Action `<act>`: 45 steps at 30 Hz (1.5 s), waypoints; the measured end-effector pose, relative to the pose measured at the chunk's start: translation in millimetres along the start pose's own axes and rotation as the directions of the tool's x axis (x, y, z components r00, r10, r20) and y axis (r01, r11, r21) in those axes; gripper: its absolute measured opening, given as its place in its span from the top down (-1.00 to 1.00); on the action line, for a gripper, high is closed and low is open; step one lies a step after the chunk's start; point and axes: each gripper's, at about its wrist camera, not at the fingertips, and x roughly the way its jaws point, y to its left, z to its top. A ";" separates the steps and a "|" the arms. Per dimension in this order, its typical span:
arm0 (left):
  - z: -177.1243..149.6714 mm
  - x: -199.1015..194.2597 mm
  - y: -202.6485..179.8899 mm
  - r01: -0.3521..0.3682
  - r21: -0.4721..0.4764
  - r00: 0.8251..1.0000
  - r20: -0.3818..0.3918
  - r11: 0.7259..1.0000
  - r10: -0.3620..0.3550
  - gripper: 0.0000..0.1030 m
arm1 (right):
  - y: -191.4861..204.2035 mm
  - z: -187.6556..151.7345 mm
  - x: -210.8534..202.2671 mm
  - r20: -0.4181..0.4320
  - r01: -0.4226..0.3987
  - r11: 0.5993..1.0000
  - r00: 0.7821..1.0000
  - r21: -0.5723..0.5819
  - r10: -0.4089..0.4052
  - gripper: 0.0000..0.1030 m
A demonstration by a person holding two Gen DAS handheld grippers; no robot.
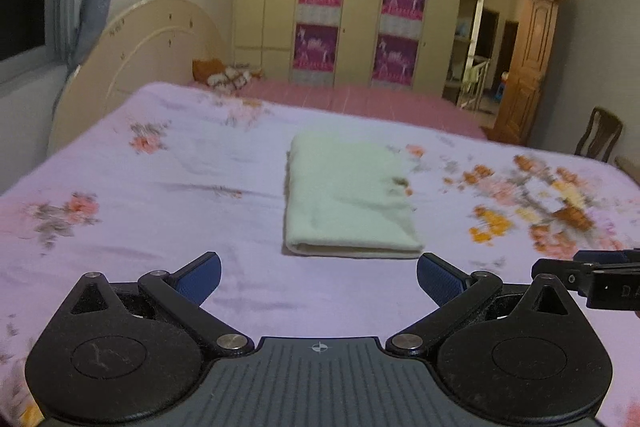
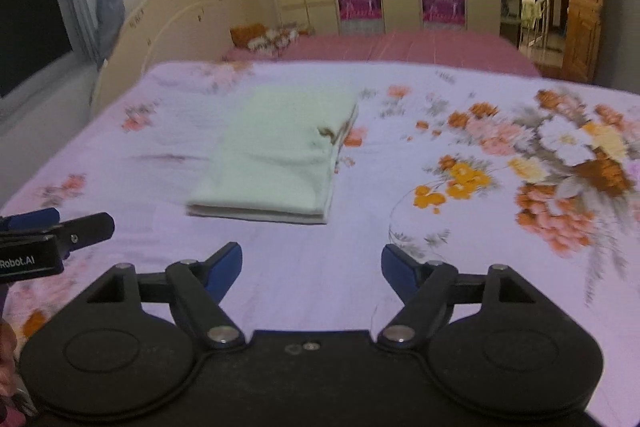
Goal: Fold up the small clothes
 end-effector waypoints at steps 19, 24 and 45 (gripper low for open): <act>-3.5 -127.0 -28.9 0.069 0.062 0.986 0.146 0.996 -0.077 -1.00 | 35.4 -12.8 -141.1 0.197 0.066 0.997 0.979 -0.049 -0.055 -0.52; -1.2 -130.3 -28.0 0.062 0.064 0.986 0.153 0.996 -0.072 -1.00 | 38.8 -14.5 -142.1 0.198 0.057 0.998 0.979 -0.040 -0.048 -0.53; 0.7 -130.6 -23.3 0.070 0.062 0.984 0.157 0.996 -0.079 -1.00 | 54.4 -20.5 -137.5 0.191 0.067 0.997 0.980 -0.025 -0.061 -0.54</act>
